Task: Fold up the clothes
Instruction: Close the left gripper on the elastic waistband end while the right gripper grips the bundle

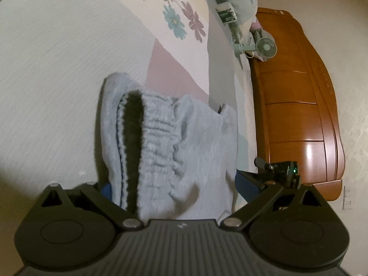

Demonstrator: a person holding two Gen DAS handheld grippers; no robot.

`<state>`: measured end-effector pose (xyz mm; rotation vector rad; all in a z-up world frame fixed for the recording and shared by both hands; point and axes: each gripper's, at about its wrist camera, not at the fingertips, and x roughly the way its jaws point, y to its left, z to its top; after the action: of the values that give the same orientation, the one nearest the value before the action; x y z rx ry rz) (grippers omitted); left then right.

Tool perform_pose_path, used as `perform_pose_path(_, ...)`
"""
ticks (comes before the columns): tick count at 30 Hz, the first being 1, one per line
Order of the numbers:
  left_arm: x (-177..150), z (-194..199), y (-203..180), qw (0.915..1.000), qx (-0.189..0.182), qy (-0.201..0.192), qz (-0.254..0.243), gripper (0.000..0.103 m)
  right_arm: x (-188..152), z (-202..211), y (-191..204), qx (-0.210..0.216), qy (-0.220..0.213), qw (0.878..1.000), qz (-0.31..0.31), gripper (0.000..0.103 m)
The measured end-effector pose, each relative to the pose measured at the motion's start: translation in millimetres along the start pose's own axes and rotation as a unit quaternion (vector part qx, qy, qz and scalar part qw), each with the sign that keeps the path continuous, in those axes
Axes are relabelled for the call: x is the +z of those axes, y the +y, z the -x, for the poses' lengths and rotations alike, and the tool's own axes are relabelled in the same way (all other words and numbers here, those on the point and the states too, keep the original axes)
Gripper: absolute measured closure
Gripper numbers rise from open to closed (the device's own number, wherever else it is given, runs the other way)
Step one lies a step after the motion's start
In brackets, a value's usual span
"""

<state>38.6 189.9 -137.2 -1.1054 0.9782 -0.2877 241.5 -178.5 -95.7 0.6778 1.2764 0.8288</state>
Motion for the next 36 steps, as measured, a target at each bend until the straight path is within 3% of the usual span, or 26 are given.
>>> perform_pose_path(5, -11, 5, 3, 0.9999, -0.003, 0.011, 0.006, 0.005, -10, 6, -6, 0.022, -0.003, 1.000, -0.008, 0.000)
perform_pose_path(11, -19, 10, 9, 0.9995, -0.014, 0.026, 0.011, 0.004, -46, 17, 0, 0.027, 0.026, 0.999, 0.010, 0.000)
perform_pose_path(19, -10, 3, 1, 0.9993, -0.014, 0.016, -0.031, 0.005, -32, 8, -1, 0.038, 0.016, 0.999, 0.000, 0.000)
perform_pose_path(26, -25, 16, 14, 0.9984, -0.049, 0.028, -0.010, 0.005, -50, 9, 4, 0.045, 0.042, 0.998, 0.011, 0.000)
perform_pose_path(30, -16, 8, 5, 0.9983, -0.032, 0.039, -0.029, 0.005, -46, 7, 2, 0.049, 0.042, 0.998, 0.006, 0.000)
perform_pose_path(33, -13, 6, 3, 0.9981, -0.029, 0.040, -0.037, 0.007, -35, 5, -2, 0.060, 0.035, 0.998, -0.003, 0.000)
perform_pose_path(36, -18, 15, 12, 0.9986, -0.032, 0.022, -0.036, 0.021, -37, 10, -6, 0.070, 0.036, 0.997, 0.007, 0.002)
